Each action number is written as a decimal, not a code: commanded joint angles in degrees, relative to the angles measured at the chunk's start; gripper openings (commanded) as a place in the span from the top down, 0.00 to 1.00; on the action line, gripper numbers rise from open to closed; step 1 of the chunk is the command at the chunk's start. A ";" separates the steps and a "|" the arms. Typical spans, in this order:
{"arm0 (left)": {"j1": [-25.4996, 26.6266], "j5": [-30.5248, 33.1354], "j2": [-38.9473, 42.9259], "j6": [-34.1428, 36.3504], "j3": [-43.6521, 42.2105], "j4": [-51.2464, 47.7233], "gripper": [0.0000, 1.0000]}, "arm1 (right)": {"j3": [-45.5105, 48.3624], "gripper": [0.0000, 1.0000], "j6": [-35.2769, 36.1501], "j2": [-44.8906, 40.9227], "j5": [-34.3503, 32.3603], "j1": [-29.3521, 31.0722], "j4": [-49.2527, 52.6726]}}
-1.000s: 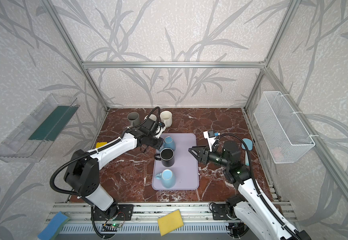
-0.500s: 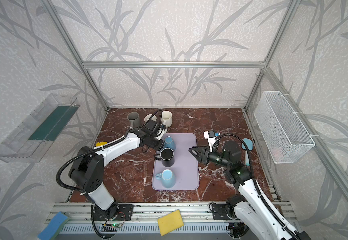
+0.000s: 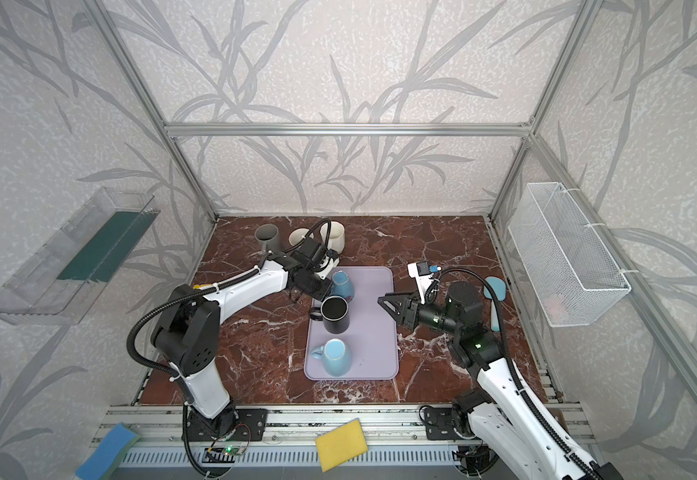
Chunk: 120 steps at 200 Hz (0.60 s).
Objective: Turn the mug right side up
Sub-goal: 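Move the left gripper over the upside-down blue dotted mug on the tray, then lower the left gripper and close it on the blue dotted mug's base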
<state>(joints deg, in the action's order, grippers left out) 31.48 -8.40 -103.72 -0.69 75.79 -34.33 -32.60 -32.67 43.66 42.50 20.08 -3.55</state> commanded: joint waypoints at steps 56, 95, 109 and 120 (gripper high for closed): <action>0.40 -0.09 -3.53 3.67 5.50 -4.20 0.70 | 0.08 0.58 1.02 0.33 0.74 -0.56 -0.32; 0.58 0.02 -5.92 4.60 8.85 -6.30 0.70 | 0.06 0.59 1.17 0.37 0.82 -0.74 -0.24; 0.72 -0.37 -6.40 5.10 9.41 -6.66 0.70 | -0.01 0.58 1.28 0.46 0.83 -0.82 -0.23; 0.85 -0.56 -6.67 5.17 9.69 -6.72 0.70 | 0.04 0.58 1.37 0.46 0.91 -0.83 -0.14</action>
<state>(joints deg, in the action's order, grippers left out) 31.83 -8.49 -109.47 2.04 83.64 -38.76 -32.60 -32.32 44.16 42.50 19.70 -3.49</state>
